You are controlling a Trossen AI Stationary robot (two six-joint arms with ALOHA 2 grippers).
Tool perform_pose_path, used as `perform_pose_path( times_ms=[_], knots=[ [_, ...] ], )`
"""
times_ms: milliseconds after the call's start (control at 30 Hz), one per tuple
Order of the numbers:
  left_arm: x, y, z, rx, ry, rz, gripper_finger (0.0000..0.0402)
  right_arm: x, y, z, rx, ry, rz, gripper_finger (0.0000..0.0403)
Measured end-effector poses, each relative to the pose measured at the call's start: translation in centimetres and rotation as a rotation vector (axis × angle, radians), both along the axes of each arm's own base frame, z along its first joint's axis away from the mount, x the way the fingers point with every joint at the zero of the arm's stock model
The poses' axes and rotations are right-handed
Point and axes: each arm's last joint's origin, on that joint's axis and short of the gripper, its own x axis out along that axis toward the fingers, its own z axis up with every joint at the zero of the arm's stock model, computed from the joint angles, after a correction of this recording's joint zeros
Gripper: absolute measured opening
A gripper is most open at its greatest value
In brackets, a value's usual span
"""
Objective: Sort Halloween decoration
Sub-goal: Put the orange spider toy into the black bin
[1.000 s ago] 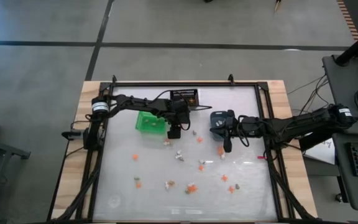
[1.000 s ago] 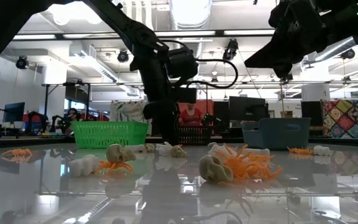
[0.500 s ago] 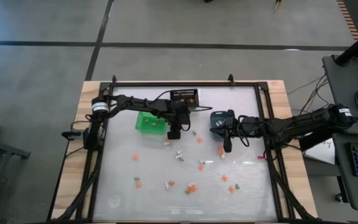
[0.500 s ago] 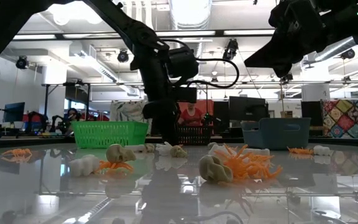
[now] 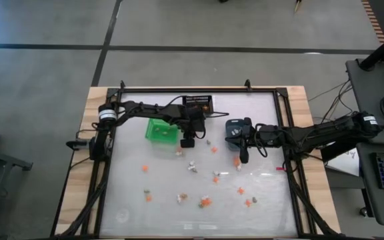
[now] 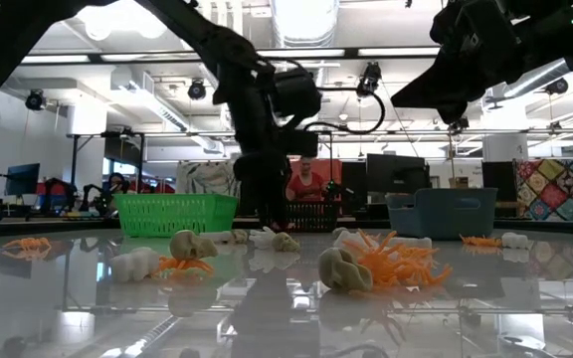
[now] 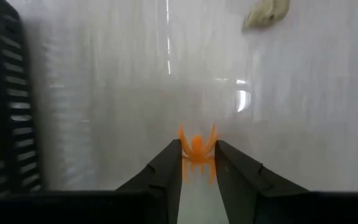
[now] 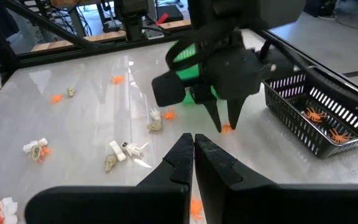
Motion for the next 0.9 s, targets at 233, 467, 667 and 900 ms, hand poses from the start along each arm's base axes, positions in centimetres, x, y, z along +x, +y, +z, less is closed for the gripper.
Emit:
perform_pose_path(
  times_ms=[233, 467, 667, 900],
  knots=[
    [0.8, 0.6, 3.9, -0.012, 0.005, -0.047, 0.0075, 0.0, 0.0, 0.0, 0.001, 0.0, 0.0, 0.0009],
    [1.3, 3.5, 9.5, -0.07, -0.126, -0.095, 0.0075, 0.0, 0.0, 0.0, 0.012, -0.002, -0.003, 0.0009],
    [0.1, 5.0, 10.4, -0.147, -0.108, -0.138, 0.0075, 0.0, 0.0, 0.0, 0.023, -0.003, -0.007, 0.0009],
    [-0.4, 3.0, 6.0, -0.223, -0.004, -0.124, 0.0075, 0.0, 0.0, 0.0, 0.035, -0.005, -0.011, 0.0009]
  ],
)
